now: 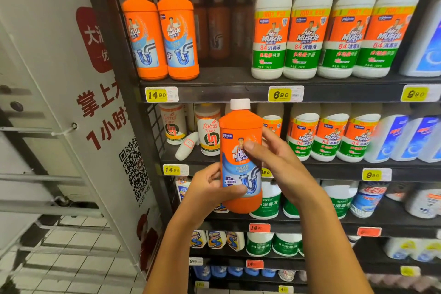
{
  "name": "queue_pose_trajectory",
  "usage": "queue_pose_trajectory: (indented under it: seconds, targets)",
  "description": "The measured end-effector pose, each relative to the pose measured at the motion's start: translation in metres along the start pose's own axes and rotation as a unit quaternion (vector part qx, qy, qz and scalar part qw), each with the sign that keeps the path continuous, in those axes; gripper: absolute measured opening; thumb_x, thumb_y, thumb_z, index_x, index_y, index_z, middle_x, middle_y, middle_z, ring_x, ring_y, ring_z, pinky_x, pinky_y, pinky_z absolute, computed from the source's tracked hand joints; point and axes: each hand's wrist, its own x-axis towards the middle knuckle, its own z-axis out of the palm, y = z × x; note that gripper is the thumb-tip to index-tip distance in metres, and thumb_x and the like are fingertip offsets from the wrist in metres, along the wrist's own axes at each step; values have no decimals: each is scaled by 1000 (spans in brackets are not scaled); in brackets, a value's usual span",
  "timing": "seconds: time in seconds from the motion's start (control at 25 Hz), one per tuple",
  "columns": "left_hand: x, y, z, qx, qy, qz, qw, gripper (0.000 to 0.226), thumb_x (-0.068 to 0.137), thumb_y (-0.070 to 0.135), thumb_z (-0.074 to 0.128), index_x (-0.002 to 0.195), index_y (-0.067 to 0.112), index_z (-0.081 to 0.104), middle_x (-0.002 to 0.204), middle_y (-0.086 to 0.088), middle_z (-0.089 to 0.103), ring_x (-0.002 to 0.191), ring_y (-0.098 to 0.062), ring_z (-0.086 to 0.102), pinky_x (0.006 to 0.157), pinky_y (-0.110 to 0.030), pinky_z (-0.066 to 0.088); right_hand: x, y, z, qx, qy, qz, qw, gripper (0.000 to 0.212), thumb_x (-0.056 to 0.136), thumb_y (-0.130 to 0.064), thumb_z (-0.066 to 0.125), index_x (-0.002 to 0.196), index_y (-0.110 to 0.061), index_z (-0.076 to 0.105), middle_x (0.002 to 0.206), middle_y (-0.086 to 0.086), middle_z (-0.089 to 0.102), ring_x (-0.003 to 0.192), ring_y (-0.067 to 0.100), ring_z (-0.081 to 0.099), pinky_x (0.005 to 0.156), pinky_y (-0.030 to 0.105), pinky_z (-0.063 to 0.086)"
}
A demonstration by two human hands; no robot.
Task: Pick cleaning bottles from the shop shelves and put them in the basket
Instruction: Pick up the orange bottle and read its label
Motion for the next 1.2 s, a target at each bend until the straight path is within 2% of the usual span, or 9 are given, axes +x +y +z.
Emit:
queue_pose_trajectory:
  seconds: [0.12, 0.28, 0.4, 0.48, 0.64, 0.76, 0.96, 1.08, 1.2]
  targets:
    - [1, 5, 1, 17, 5, -18, 1000, 68, 57, 33, 82, 119, 11, 65, 113, -6, 74, 105, -25, 71, 85, -31, 58, 6, 5, -5, 19, 27, 6, 999, 47, 81, -27, 76, 123, -15, 61, 104, 0, 77, 92, 15, 74, 69, 18, 55]
    - [1, 17, -4, 21, -11, -57, 998, 59, 70, 50, 68, 120, 18, 67, 117, -9, 72, 102, -22, 70, 76, -32, 58, 20, 5, -8, 25, 78, 35, 996, 54, 74, -43, 76, 123, -28, 59, 102, -3, 77, 89, 17, 75, 65, 23, 58]
    - [2, 30, -6, -12, -17, -84, 996, 48, 77, 59, 65, 111, 28, 73, 116, -9, 73, 103, -26, 70, 79, -41, 60, 33, 1, -7, 43, 98, 87, 990, 58, 72, -56, 77, 121, -29, 61, 108, 2, 76, 92, 21, 75, 72, 37, 61]
    - [5, 40, -4, -14, 5, -102, 995, 43, 73, 68, 68, 100, 35, 76, 107, -11, 75, 95, -27, 74, 68, -40, 61, 40, 0, -5, 62, 103, 144, 982, 69, 68, -62, 79, 122, -22, 62, 108, 8, 76, 96, 27, 74, 85, 51, 59]
    - [10, 52, -2, 3, 54, -125, 991, 75, 52, 76, 66, 102, 21, 71, 89, -13, 77, 77, -26, 76, 52, -33, 57, 45, 5, -1, 99, 93, 207, 969, 84, 62, -66, 77, 126, -14, 62, 110, 16, 74, 103, 35, 71, 97, 61, 51]
    - [10, 53, -3, -1, 67, -131, 989, 79, 51, 77, 63, 105, 20, 66, 87, -14, 77, 76, -25, 76, 51, -31, 57, 47, 11, 2, 108, 95, 214, 966, 87, 61, -66, 74, 128, -12, 60, 111, 17, 74, 106, 37, 70, 99, 62, 49]
    - [12, 48, -7, -11, 41, -137, 990, 61, 66, 68, 67, 111, 28, 64, 101, -11, 76, 92, -28, 75, 64, -36, 60, 51, 11, -1, 80, 90, 182, 976, 77, 62, -63, 75, 123, -19, 63, 110, 12, 75, 100, 31, 73, 93, 56, 55]
    - [13, 42, -8, -34, 4, -132, 991, 47, 81, 51, 70, 120, 26, 63, 114, -6, 74, 104, -27, 71, 78, -41, 60, 53, 8, -6, 53, 84, 93, 991, 50, 74, -53, 77, 116, -29, 67, 114, 7, 74, 98, 25, 74, 86, 46, 59]
    - [12, 38, -8, -58, -31, -91, 994, 48, 86, 40, 62, 130, 23, 59, 125, -5, 69, 115, -26, 65, 86, -35, 57, 51, 2, -8, 60, 71, -11, 996, 44, 76, -41, 76, 119, -39, 66, 110, 2, 75, 98, 21, 73, 76, 31, 59]
